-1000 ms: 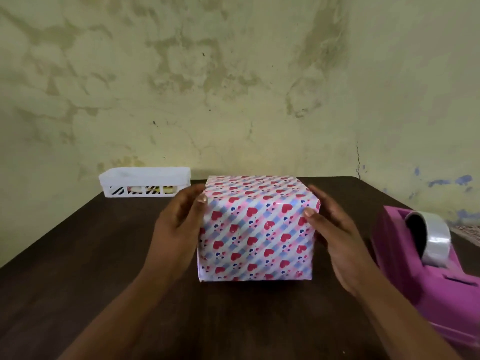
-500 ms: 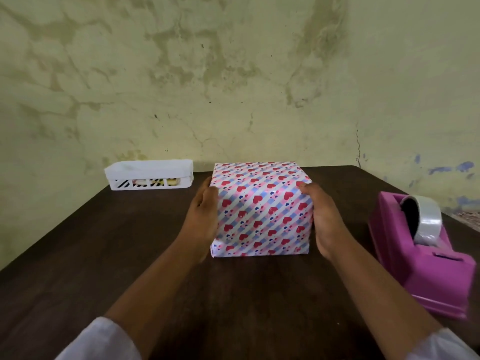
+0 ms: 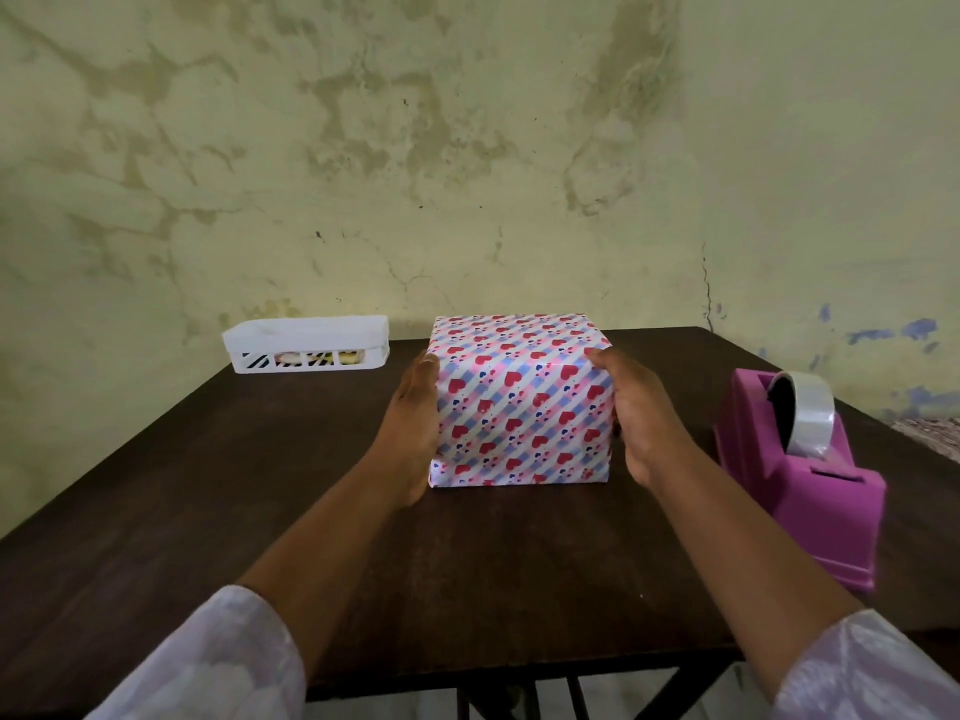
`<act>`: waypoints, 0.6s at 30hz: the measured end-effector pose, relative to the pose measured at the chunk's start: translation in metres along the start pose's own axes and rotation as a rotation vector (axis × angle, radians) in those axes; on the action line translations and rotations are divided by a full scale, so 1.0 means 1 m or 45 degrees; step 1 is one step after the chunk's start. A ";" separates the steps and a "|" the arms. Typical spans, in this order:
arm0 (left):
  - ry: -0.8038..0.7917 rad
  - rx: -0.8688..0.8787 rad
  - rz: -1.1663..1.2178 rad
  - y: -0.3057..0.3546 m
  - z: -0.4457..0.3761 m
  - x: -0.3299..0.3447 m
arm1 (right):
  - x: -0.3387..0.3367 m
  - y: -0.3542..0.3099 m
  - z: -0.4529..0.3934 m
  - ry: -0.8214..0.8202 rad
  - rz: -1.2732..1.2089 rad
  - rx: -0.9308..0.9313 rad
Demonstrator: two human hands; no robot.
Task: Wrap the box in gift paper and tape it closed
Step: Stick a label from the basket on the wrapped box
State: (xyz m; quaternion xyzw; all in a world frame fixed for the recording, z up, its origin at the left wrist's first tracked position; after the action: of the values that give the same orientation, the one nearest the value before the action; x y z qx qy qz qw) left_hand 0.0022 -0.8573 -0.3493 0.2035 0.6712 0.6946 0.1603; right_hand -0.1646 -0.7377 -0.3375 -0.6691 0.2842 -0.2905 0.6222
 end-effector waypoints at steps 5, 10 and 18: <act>-0.008 0.034 -0.007 -0.001 -0.019 0.006 | -0.006 0.002 -0.020 0.045 0.022 -0.021; -0.048 0.099 -0.055 0.002 -0.039 0.019 | -0.005 -0.001 -0.046 0.147 0.056 -0.007; -0.112 0.360 -0.336 0.026 -0.055 -0.026 | 0.088 -0.093 0.029 0.281 0.615 -1.435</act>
State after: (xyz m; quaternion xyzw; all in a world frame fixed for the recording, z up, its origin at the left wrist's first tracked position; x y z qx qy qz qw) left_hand -0.0016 -0.9187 -0.3261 0.1642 0.7754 0.5567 0.2489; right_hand -0.0826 -0.7779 -0.2434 -0.7774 0.6000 -0.0143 0.1884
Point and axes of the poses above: each hand's wrist, its own z-axis away from the middle knuckle, its own x-axis out of the palm, y = z × x, the point moved 9 cm from there along -z, towards the middle knuckle, and after that the axes turned 1 degree about -x, right-handed, at the moved point
